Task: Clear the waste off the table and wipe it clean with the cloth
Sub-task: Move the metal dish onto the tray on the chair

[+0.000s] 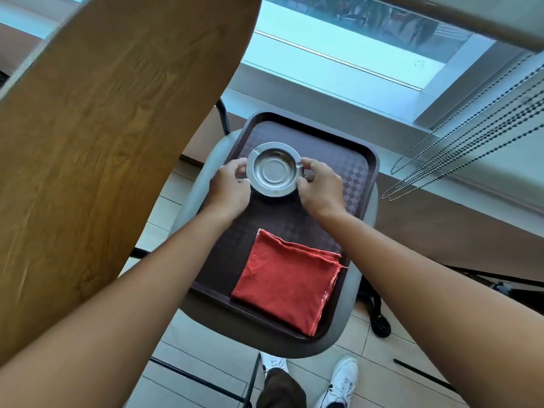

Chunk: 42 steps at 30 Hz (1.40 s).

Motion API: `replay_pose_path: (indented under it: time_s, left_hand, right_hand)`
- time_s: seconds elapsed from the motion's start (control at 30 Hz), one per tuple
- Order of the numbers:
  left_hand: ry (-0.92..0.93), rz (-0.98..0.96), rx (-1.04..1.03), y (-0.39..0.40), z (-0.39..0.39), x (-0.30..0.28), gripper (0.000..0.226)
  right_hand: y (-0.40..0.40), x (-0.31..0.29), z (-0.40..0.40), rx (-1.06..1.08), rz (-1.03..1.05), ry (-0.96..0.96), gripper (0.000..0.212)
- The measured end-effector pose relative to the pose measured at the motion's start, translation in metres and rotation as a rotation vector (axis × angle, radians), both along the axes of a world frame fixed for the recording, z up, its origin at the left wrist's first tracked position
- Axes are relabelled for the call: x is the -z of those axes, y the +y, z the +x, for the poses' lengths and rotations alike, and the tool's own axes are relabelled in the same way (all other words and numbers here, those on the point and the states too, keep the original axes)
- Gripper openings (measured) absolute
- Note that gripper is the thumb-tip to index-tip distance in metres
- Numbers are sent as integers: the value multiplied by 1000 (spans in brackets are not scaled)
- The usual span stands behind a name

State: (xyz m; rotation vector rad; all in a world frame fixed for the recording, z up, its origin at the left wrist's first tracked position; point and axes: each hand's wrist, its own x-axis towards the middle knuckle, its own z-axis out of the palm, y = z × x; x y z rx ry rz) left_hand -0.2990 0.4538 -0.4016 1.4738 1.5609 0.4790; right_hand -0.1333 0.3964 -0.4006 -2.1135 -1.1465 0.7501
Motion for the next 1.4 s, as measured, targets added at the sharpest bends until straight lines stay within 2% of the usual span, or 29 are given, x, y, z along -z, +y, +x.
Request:
replay_pose_path:
  time_s: [0.3, 0.43, 0.83, 0.9, 1.0, 1.13, 1.4]
  left_hand:
    - [18, 6, -5, 5, -1, 8, 52]
    - [11, -4, -23, 5, 0, 9, 53]
    - [-2, -24, -28, 2, -6, 14, 52]
    - [15, -14, -27, -1, -9, 10, 51]
    - [32, 9, -46, -6, -15, 0, 50]
    - [23, 33, -17, -14, -21, -23, 39]
    - [-11, 189, 53, -34, -17, -112, 27]
  right_hand:
    - [-2, -4, -3, 4, -3, 79, 38]
    - [-3, -6, -5, -12, -36, 130, 46]
    - [-6, -10, -4, -70, -53, 132, 58]
    - [-9, -13, -2, -84, -60, 111, 55]
    - [-14, -20, 1, -97, -85, 53, 50]
    - [-20, -35, 3, -114, -119, -14, 57]
    - [-46, -118, -2, -116, -82, -113, 57]
